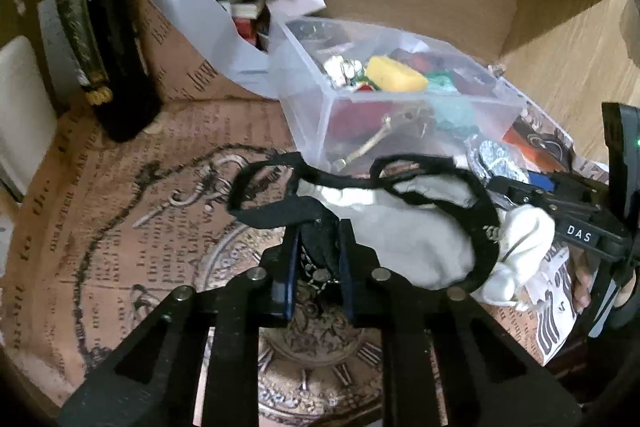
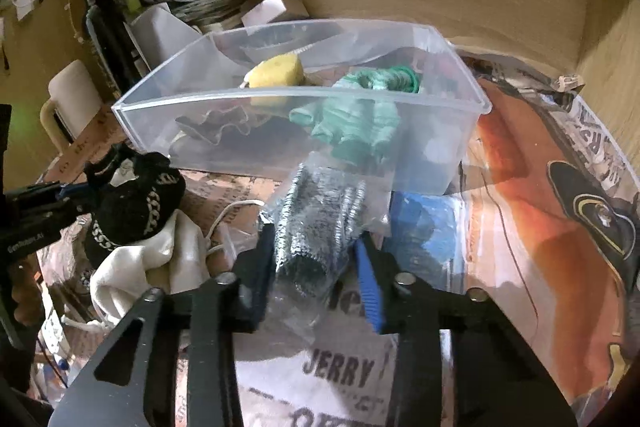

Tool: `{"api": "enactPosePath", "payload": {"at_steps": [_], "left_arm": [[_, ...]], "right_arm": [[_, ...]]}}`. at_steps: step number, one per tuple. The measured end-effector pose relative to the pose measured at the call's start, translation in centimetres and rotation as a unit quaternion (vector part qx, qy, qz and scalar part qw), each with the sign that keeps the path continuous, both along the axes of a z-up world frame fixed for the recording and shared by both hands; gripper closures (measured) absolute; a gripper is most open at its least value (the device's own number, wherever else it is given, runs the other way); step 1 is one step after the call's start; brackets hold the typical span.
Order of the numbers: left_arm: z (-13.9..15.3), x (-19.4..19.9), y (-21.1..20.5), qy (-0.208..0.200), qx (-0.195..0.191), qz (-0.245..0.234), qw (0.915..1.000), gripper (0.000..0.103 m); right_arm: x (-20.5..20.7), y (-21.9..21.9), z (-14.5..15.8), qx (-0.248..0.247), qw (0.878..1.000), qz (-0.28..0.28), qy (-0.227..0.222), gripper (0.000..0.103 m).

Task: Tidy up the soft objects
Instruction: 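Grasp the black strap bag with the left gripper while the right gripper grasps the silver foil bag, then carry the strap bag and foil bag over the clear box and release both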

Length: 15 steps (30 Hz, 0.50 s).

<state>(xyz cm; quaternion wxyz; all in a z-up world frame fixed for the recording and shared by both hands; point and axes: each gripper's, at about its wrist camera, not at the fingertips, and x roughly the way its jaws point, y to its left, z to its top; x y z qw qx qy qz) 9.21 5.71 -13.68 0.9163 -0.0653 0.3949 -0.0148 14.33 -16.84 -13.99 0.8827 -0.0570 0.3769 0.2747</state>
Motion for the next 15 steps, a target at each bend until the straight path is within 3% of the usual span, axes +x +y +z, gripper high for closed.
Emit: {"api": "enactPosePath", "payload": {"at_steps": [15], "left_arm": [[6.8,-1.9,-2.1,-0.082,0.022,-0.021,0.9962,0.09]], "right_arm": [[-2.2,-2.2,5.0,0.04,0.995,-0.024,-0.084,0.077]]}}
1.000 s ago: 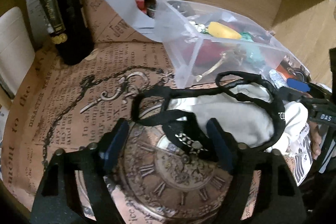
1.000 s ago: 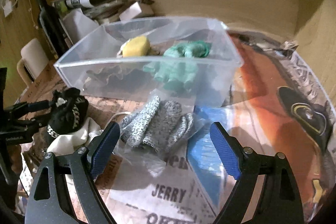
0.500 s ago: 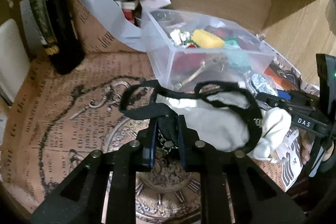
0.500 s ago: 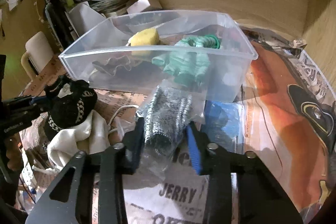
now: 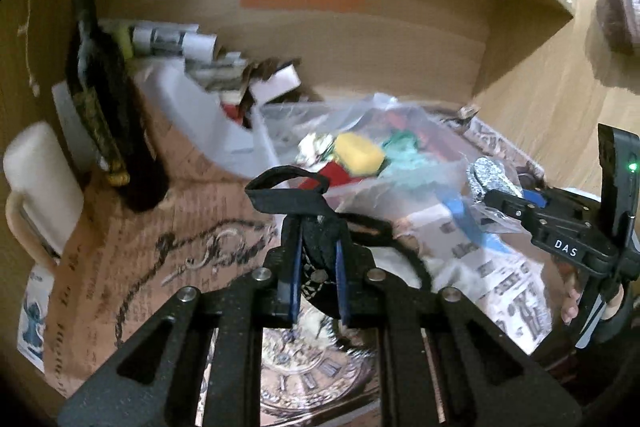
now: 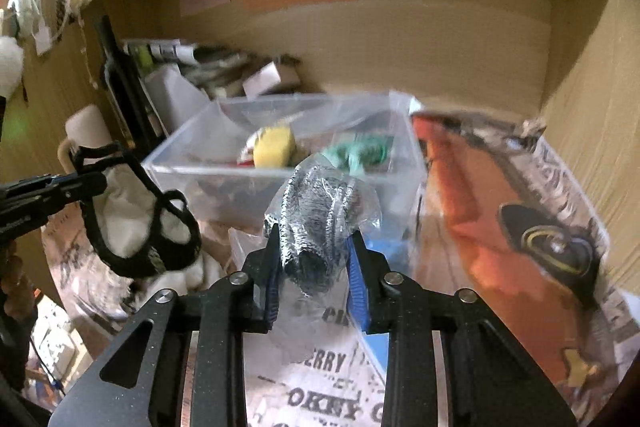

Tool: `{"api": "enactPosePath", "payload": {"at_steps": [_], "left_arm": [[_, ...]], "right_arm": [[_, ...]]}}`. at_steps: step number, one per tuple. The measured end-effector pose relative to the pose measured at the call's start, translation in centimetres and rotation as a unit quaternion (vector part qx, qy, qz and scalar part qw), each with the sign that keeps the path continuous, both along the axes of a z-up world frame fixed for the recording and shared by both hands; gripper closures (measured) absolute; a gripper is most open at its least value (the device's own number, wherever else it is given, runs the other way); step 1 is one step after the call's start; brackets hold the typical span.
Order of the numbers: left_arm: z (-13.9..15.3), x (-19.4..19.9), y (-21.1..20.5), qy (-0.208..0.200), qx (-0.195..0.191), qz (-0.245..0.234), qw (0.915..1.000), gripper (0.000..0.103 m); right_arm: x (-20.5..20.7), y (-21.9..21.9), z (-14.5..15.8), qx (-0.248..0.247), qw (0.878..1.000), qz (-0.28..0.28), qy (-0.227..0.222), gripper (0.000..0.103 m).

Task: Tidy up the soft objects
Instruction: 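Carry the strap bag and foil bag over the clear box and release both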

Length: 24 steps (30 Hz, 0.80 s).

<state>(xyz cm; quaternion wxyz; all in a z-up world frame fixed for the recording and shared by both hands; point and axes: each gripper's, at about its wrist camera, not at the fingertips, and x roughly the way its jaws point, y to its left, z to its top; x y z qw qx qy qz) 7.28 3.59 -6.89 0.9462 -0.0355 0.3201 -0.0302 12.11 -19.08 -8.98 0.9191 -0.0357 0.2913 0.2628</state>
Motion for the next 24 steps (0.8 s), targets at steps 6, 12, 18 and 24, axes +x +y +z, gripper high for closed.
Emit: {"api": "enactPosePath", "payload": {"at_steps": [6,12,18,24], "left_arm": [[3.0,0.1,-1.7,-0.041,0.016,-0.02,0.9988,0.09],[5.5,0.8,-2.7,-0.076,0.023,-0.028,0.9964,0.09],[7.6,2.5,-3.1,-0.107,0.029,-0.022,0.9936,0.09],[7.8,5.4,-3.1,-0.113,0.032,-0.012,0.993,0.09]], "right_arm": [[-0.8,-0.2,2.2,0.016,0.999,0.0,-0.038,0.077],[-0.9,-0.1,3.5,0.028,0.998,0.003,-0.06,0.077],[-0.2,0.0,4.5,0.032,0.997,0.005,-0.074,0.076],[1.5,1.2,4.9,0.02,0.997,0.011,-0.077,0.076]]}}
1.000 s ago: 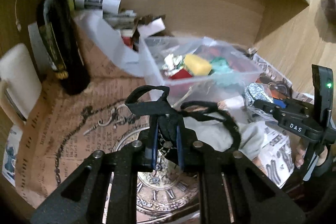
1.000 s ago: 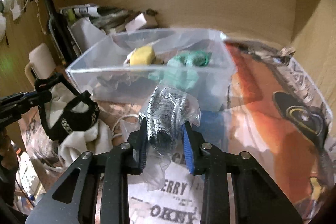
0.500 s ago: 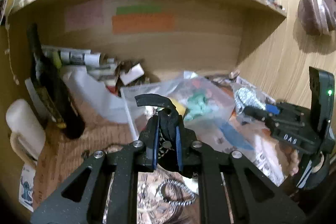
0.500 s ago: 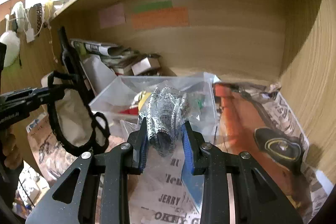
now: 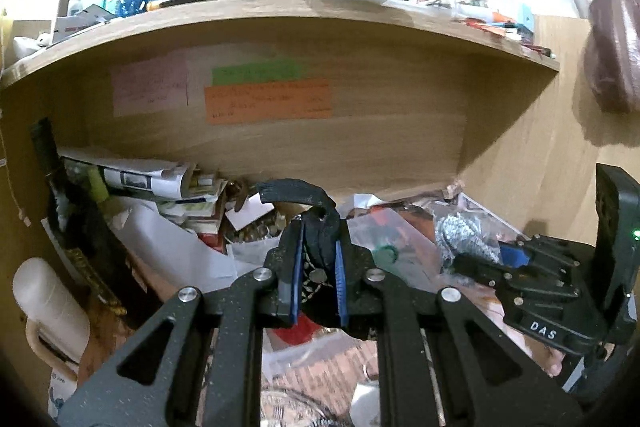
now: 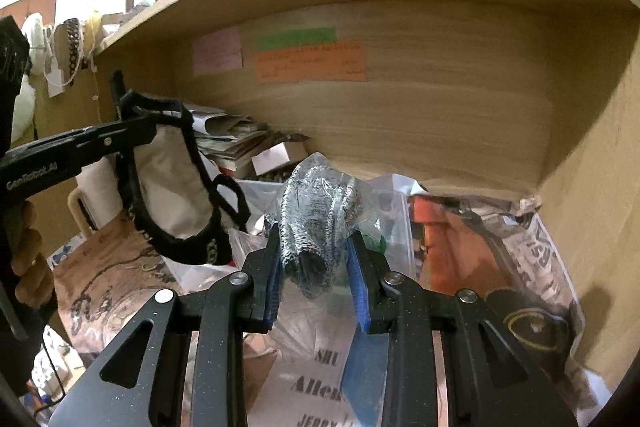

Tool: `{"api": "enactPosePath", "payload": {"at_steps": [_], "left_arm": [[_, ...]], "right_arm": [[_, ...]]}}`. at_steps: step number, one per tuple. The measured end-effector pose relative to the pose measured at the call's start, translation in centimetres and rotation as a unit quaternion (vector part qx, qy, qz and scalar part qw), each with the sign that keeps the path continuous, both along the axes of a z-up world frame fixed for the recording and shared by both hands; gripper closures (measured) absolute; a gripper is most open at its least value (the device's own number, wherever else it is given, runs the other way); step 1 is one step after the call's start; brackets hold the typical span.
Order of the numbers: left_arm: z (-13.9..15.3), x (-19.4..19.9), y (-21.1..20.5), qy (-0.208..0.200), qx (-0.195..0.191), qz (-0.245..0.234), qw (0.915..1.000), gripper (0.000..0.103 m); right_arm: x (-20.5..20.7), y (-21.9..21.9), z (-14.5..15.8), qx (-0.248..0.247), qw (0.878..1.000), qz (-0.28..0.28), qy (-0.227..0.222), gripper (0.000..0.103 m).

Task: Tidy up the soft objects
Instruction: 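Carry the strap bag and foil bag over the clear box and release both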

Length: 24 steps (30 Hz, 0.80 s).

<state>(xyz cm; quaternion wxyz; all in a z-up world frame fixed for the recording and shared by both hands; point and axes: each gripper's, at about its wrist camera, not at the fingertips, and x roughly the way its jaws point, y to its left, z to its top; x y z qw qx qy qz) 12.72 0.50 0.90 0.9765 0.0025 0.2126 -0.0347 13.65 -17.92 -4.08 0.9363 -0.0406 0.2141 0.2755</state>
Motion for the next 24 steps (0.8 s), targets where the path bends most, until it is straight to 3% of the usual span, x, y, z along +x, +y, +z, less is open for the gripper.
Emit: {"api": "enactPosePath", "payload": {"at_steps": [8,17,24], "left_arm": [[-2.8,4.4,1.2,0.035,0.007,0.032,0.9989,0.09],[-7.7,8.3,3.4,0.095,0.028,0.055,0.9936,0.09],[-9.8,9.1,4.3,0.139,0.021,0.046,0.989,0.089]], "right_arm": [[3.6,2.5,-1.2,-0.03,0.999,0.013,0.022,0.076],[7.1,5.4,-4.4,-0.075,0.995,0.013,0.068,0.076],[7.8,6.0,-5.4,-0.106,0.992,0.003,0.074,0.068]]}}
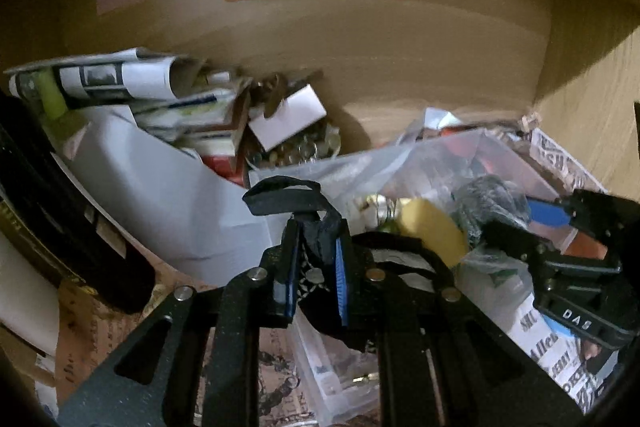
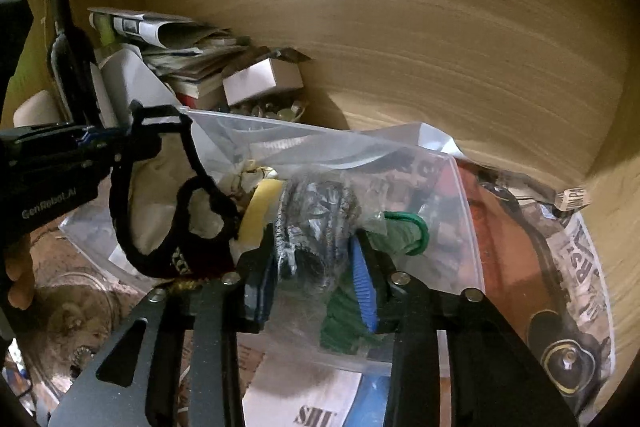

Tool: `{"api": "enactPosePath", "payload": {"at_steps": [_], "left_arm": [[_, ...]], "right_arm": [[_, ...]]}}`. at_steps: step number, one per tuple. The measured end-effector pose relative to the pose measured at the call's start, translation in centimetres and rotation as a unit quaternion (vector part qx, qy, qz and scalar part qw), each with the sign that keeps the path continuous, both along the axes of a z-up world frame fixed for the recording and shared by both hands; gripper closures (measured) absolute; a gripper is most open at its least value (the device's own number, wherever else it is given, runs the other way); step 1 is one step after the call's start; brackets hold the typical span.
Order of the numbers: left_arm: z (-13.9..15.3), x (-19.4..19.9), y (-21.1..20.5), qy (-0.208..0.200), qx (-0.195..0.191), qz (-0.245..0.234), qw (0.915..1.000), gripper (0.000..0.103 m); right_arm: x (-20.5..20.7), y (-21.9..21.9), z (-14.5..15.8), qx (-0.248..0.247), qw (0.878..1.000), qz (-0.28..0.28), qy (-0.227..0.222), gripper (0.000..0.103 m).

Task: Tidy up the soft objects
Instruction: 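Carry the strap bag and foil bag over the clear box and release both, then grasp the black beaded bracelet with the left gripper while the right gripper grasps the white cloth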

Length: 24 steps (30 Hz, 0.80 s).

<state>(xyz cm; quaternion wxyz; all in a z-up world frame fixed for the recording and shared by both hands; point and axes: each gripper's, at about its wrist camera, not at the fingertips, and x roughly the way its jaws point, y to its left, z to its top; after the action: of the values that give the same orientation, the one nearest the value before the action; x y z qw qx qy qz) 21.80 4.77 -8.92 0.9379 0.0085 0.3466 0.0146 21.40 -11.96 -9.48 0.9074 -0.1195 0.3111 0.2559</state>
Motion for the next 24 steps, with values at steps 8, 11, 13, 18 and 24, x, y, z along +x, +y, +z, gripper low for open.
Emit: {"api": "enactPosePath", "payload": {"at_steps": [8,11,13,18,24], "left_arm": [[0.7,-2.5,-0.4,-0.011,-0.002,-0.017,0.9998,0.065],[1.8,-4.0,-0.3,-0.023,-0.009,-0.016,0.9996,0.051],[2.6,-5.4,-0.1,-0.034,-0.016,-0.015,0.9992,0.045],[3.7,-8.5,0.2,-0.041,-0.027,-0.019,0.9986,0.037],[2.7,-11.8,-0.1,-0.021,-0.025,-0.03,0.999,0.031]], "right_arm": [[-2.1,-0.7,2.2,0.012,0.999,-0.005,-0.041,0.026],[-3.8,-1.1,3.7,0.029,0.998,0.001,-0.058,0.021],[-5.1,-1.3,4.6,0.037,0.997,0.007,-0.07,0.02],[-7.8,-1.3,5.6,0.061,0.995,0.026,-0.08,0.017],[-10.2,-1.2,4.3,0.072,0.995,0.047,-0.059,0.016]]}}
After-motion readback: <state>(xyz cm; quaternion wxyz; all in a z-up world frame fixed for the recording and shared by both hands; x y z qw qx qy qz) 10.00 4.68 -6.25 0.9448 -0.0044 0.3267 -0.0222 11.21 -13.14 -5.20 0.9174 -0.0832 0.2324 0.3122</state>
